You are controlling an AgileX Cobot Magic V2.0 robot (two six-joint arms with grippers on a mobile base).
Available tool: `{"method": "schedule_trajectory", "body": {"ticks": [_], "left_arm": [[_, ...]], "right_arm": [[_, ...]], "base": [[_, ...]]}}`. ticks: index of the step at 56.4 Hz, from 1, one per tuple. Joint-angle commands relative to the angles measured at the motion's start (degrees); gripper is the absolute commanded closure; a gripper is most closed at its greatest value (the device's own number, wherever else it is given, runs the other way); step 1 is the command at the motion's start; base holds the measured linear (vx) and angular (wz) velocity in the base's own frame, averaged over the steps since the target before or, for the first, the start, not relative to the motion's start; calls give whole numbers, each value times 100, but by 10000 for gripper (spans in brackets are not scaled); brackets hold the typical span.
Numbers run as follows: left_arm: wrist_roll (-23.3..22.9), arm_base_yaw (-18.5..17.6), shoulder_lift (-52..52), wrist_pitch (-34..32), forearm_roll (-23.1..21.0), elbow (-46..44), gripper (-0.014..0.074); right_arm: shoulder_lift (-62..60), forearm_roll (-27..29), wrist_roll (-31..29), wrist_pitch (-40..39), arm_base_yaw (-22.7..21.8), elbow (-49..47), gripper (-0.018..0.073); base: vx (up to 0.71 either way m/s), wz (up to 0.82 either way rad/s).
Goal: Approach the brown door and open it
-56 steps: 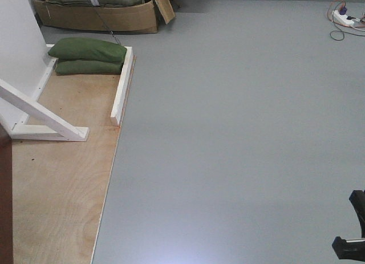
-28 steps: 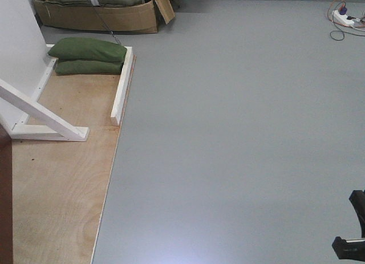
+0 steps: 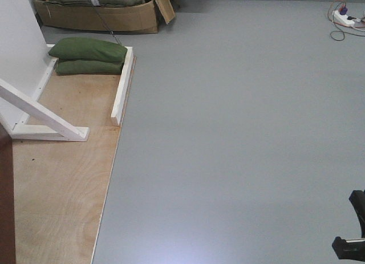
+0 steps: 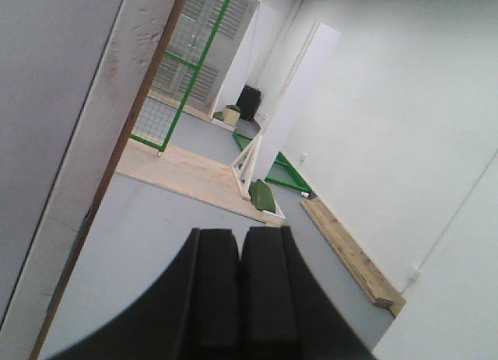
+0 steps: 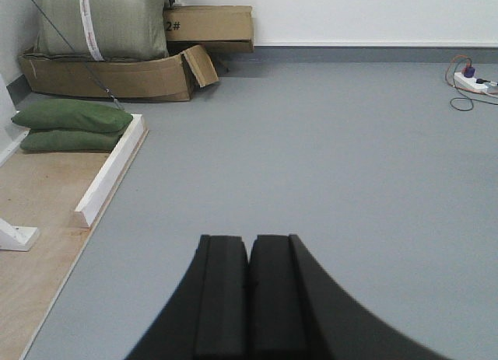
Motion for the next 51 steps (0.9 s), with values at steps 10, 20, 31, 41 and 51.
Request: {"method": "schedule_trajectory", "body": {"ticks": [10,20,31,41,51], "left_arm": [[-15,-126,-621,-20,-72,-182,603],[-15,-191,-928,603,-595,-182,603],[-15,-464,-1219,1069,-872,-182,603],[-15,-724,-1397,1357,-922,-182,603],[-15,-975,-1519,1954,-1236,-182,603]], "right_arm": [[-32,-17,-37,-431,-7,25,559],[-32,-17,-37,-431,-7,25,559],[-32,-17,-37,-431,-7,25,559],[-32,-17,-37,-431,-7,25,559],[-32,-17,-37,-431,-7,25,559]], "base": [[0,0],[0,0],[0,0],[0,0],[0,0]]}}
